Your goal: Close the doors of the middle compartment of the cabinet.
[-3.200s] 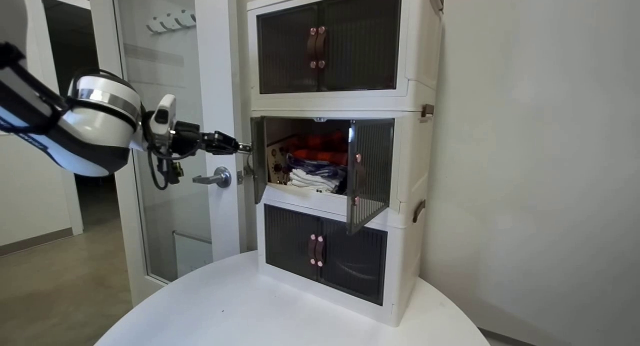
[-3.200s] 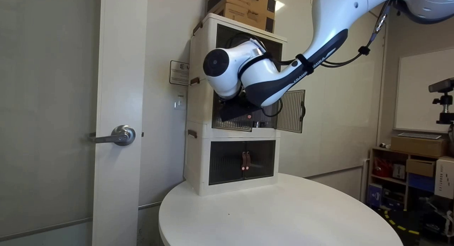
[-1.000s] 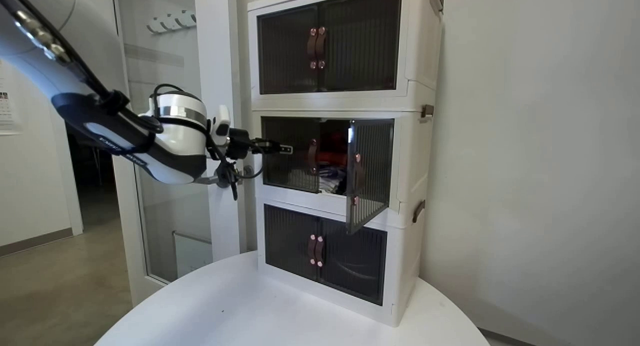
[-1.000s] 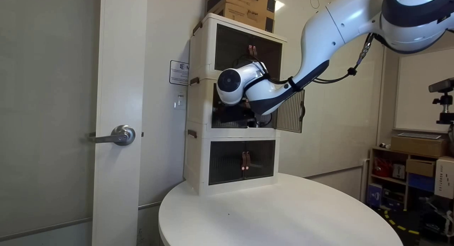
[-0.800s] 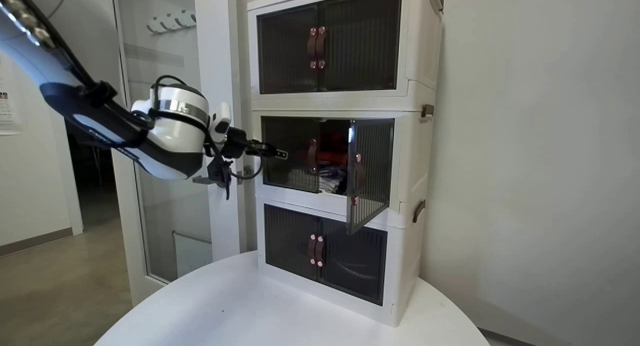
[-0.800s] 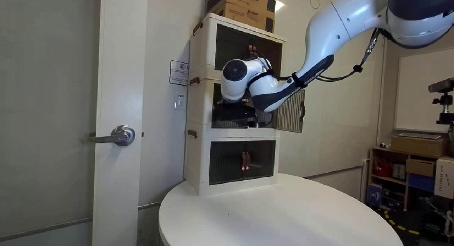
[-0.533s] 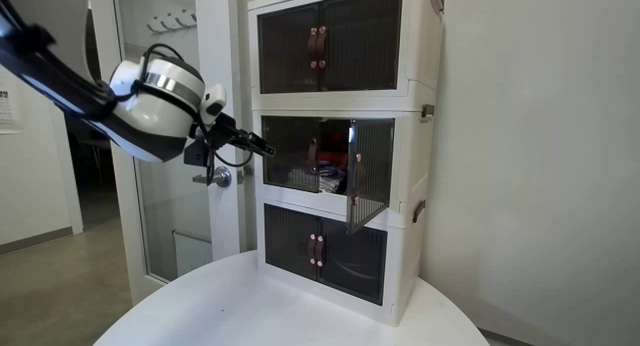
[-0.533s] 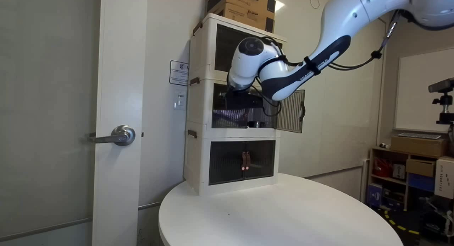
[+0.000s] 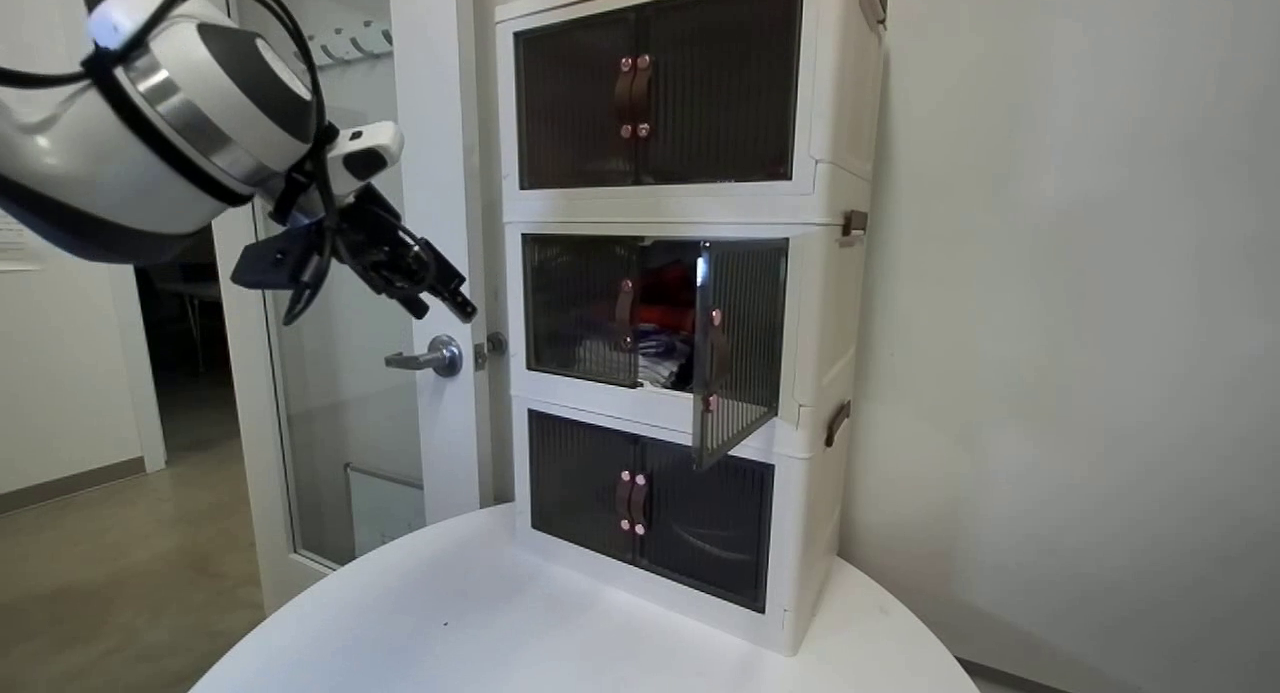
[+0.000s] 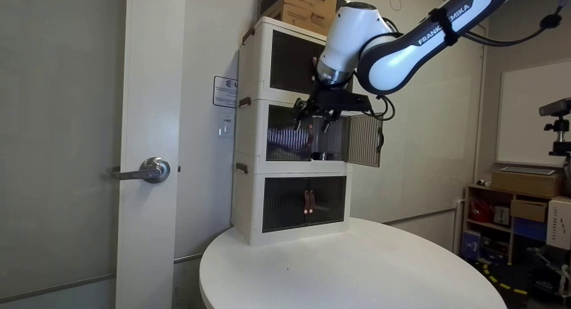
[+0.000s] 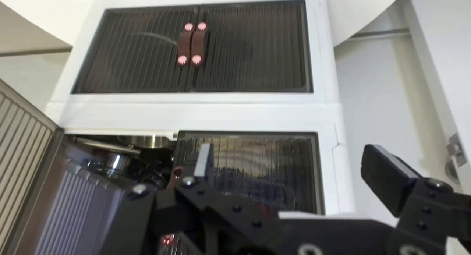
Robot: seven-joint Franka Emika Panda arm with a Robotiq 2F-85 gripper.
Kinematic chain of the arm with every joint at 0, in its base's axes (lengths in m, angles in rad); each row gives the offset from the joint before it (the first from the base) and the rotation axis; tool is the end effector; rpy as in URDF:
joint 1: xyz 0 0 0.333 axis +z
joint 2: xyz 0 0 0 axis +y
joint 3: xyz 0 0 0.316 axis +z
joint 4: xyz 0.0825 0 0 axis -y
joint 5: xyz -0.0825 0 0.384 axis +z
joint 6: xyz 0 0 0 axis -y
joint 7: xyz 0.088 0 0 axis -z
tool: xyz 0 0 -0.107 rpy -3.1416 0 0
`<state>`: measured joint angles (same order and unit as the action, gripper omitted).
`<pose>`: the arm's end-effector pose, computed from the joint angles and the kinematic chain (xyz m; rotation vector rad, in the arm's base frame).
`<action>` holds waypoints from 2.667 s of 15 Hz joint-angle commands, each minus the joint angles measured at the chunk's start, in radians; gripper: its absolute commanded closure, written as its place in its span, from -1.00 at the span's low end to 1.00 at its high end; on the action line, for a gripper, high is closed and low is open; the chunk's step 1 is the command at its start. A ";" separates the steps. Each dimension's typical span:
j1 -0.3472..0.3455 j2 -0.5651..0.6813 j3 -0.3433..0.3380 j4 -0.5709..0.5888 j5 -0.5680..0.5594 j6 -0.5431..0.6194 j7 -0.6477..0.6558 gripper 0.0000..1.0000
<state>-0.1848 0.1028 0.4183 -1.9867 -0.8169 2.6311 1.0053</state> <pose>0.5953 0.1527 0.4731 2.7964 -0.2420 1.0861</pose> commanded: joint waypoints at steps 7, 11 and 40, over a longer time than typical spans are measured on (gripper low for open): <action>0.159 -0.177 -0.214 0.056 0.376 -0.684 -0.533 -1.00; 0.167 -0.141 -0.267 0.235 0.310 -0.987 -0.618 -1.00; 0.010 0.080 -0.628 0.483 0.662 -0.640 -0.315 0.54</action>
<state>-0.1807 0.1680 -0.1951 -1.5103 -0.1402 1.9277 0.6491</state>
